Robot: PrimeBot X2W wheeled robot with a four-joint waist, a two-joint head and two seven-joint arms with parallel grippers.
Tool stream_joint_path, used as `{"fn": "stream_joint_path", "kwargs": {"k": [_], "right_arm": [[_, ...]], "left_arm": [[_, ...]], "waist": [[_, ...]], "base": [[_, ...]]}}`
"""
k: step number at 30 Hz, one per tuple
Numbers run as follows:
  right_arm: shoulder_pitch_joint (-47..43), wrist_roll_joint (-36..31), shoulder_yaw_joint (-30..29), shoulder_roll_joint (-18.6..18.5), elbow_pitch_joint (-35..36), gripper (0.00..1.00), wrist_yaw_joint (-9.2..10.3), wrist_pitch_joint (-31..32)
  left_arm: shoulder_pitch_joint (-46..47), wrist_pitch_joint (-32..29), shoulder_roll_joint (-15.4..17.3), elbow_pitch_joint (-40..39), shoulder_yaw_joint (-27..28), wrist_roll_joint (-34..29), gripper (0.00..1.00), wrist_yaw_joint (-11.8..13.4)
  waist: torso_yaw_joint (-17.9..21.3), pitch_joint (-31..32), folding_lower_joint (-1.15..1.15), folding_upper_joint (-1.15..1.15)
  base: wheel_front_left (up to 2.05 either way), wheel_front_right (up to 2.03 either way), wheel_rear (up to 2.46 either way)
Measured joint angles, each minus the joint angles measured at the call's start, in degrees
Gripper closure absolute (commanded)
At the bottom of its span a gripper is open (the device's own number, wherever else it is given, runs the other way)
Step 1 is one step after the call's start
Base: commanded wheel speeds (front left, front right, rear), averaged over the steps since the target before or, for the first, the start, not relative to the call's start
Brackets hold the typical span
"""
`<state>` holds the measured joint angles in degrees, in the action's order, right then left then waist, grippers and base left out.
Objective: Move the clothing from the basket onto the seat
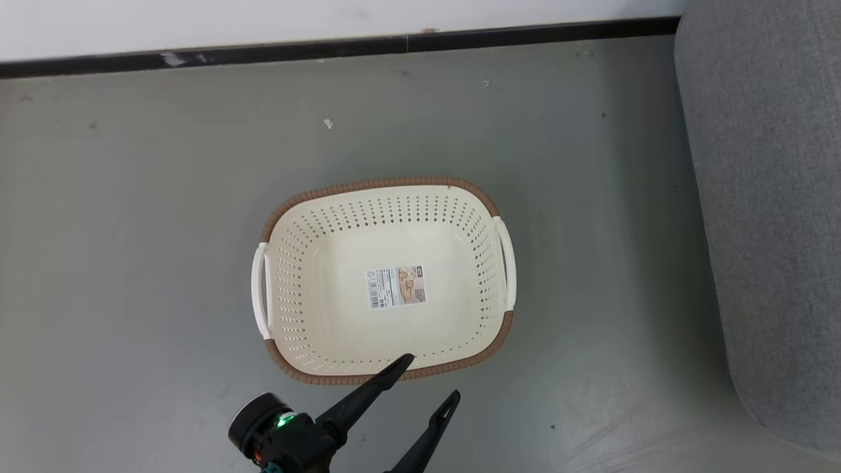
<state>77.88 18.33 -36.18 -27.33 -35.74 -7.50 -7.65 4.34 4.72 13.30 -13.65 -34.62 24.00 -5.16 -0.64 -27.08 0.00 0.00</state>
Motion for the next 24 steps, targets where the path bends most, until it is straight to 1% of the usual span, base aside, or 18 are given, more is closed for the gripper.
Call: {"fn": "stream_joint_path", "kwargs": {"k": [5,13,18,22,24], "right_arm": [[3.3,-2.0,-0.2,0.0,0.1,1.00,0.00,-0.5],[8.1,-5.7,-2.3,-2.1,0.6,1.00,0.00,-0.7],[11.4,-7.5,-2.2,-2.4,2.4,1.00,0.00,-0.7],[12.6,-9.6,-2.5,-3.9,2.7,1.00,0.00,-0.4],[12.6,-10.7,-3.4,-4.1,2.3,1.00,0.00,0.1]], "left_arm": [[1.1,-0.1,0.3,-0.2,0.6,0.0,0.00,-0.1],[2.3,-0.1,0.8,-0.4,1.5,0.0,0.00,-0.1],[3.1,-0.1,1.0,-0.4,1.9,0.0,0.00,-0.1],[3.8,-0.1,1.2,-0.5,2.3,0.0,0.00,-0.1],[3.8,-0.1,1.2,-0.5,2.3,0.0,0.00,-0.1]], "waist": [[-0.1,-1.7,0.00,0.00],[0.4,-4.1,0.00,0.00],[1.3,-5.2,0.00,0.00],[2.2,-6.0,0.00,0.00],[2.6,-6.5,0.00,0.00]], "base": [[0.00,0.00,0.00],[0.00,0.00,0.00],[0.00,0.00,0.00],[0.00,0.00,0.00],[0.00,0.00,0.00]]}}
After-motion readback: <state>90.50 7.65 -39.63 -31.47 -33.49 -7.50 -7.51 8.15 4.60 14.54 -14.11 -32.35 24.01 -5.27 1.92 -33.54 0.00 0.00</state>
